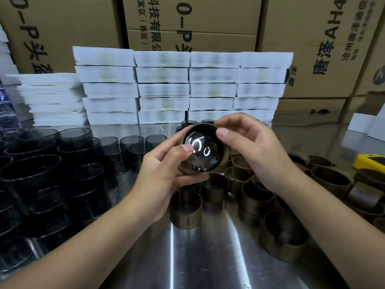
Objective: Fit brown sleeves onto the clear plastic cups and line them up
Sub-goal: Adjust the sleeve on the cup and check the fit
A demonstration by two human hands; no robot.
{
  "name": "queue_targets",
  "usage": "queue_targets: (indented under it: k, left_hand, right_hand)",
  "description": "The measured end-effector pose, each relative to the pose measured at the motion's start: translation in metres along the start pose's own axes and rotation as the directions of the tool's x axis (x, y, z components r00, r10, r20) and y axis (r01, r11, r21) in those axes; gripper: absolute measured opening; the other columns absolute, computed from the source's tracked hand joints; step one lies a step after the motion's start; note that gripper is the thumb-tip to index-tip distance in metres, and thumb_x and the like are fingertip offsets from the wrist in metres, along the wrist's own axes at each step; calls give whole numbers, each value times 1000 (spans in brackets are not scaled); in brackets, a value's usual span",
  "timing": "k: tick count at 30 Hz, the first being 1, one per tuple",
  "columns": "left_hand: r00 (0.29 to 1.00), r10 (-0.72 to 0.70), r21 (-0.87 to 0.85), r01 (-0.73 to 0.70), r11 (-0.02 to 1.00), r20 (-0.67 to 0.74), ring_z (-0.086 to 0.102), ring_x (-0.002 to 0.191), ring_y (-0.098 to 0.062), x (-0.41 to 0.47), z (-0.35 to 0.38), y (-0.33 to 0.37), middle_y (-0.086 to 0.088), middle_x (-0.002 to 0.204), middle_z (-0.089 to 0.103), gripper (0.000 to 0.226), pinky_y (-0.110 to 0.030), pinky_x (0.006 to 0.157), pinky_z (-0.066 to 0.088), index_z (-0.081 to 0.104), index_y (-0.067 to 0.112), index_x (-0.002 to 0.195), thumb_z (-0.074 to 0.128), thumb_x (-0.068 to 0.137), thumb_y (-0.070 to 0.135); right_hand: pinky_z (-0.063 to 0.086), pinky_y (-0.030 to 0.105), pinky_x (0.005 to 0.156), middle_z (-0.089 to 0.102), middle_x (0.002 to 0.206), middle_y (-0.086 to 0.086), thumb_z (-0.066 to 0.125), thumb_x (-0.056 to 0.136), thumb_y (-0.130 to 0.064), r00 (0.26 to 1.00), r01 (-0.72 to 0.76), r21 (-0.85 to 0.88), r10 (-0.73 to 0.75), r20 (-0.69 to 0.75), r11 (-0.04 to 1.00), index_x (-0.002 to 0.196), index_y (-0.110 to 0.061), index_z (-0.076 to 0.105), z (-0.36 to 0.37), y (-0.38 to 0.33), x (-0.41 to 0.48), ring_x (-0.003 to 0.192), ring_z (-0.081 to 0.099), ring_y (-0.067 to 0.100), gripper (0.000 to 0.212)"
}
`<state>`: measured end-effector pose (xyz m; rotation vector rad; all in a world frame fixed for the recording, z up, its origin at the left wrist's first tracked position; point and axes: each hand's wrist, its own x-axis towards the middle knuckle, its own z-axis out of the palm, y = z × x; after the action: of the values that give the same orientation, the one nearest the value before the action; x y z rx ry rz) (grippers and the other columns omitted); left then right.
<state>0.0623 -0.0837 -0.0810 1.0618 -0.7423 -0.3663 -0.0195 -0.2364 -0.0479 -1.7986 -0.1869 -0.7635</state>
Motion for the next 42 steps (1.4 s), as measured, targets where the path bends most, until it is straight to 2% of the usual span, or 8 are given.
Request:
queue_targets:
  k: [4, 6, 10, 17, 27, 30, 34, 42]
  left_hand:
    - [993, -52, -60, 59, 996, 110, 73, 82, -24, -1, 3, -1, -9, 101, 74, 33, -36, 64, 59, 77, 29, 94, 67, 63, 36]
    - [991, -72, -78, 81, 994, 113, 73, 81, -24, 0, 2, -3, -9, 99, 74, 29, -37, 65, 59, 77, 29, 90, 68, 64, 36]
    - [987, -109, -93, 120, 988, 121, 73, 84, -26, 1, 1, -4, -12, 104, 73, 34, -36, 66, 59, 76, 27, 99, 68, 68, 38]
    - [976, -149, -113, 167, 979, 157, 71, 94, -32, 1, 1, 1, -17, 110, 71, 35, -36, 69, 59, 76, 21, 100, 68, 72, 41]
    - [954, -196, -198, 243, 950, 229, 67, 104, -34, 2, 3, 5, -16, 120, 67, 39, -33, 69, 59, 74, 20, 106, 67, 74, 42]
    - [933, -209, -242, 284, 928, 293, 63, 112, -36, 2, 1, 6, -19, 127, 63, 52, -34, 73, 59, 69, 14, 117, 78, 74, 41]
    - [914, -223, -285, 326, 901, 340, 64, 111, -36, 3, 0, 6, -20, 128, 62, 65, -34, 73, 59, 69, 11, 117, 87, 62, 40]
    - [890, -302, -368, 422, 829, 341, 59, 115, -38, 6, 0, 4, -25, 125, 62, 74, -37, 70, 61, 71, 4, 111, 95, 47, 31]
  right_hand:
    - [52, 30, 82, 72, 97, -13, 54, 75, -67, 985, -171, -36, 170, -9, 985, 88, -34, 70, 2, 6, 3, 99, 65, 7, 39]
    - [52, 25, 79, 72, 100, -15, 46, 70, -77, 970, -238, -95, 241, 21, 967, 97, -39, 70, 1, 7, 3, 97, 66, 5, 53]
    - [57, 22, 78, 74, 95, -6, 42, 68, -74, 955, -281, -121, 290, 61, 952, 109, -28, 67, 0, 4, 2, 91, 70, 15, 66]
    - [51, 49, 92, 72, 100, 15, 45, 73, -67, 963, -267, -55, 268, 24, 962, 107, -13, 66, 4, 4, 2, 98, 66, 34, 67]
    - [49, 51, 88, 63, 107, 31, 50, 89, -55, 956, -288, 88, 291, -26, 954, 107, -11, 66, 6, 11, 4, 100, 60, 47, 50]
    - [51, 50, 87, 69, 105, 21, 49, 91, -50, 956, -291, 90, 294, -17, 952, 115, -10, 63, 5, 12, 6, 97, 65, 39, 48]
    - [51, 33, 67, 70, 91, 6, 50, 93, -40, 956, -289, 157, 294, -4, 944, 107, -12, 64, 5, 11, 5, 79, 64, 19, 35]
    - [44, 33, 65, 67, 84, -4, 55, 93, -32, 953, -284, 185, 297, -51, 941, 94, -22, 65, 5, 11, 7, 77, 52, 23, 14]
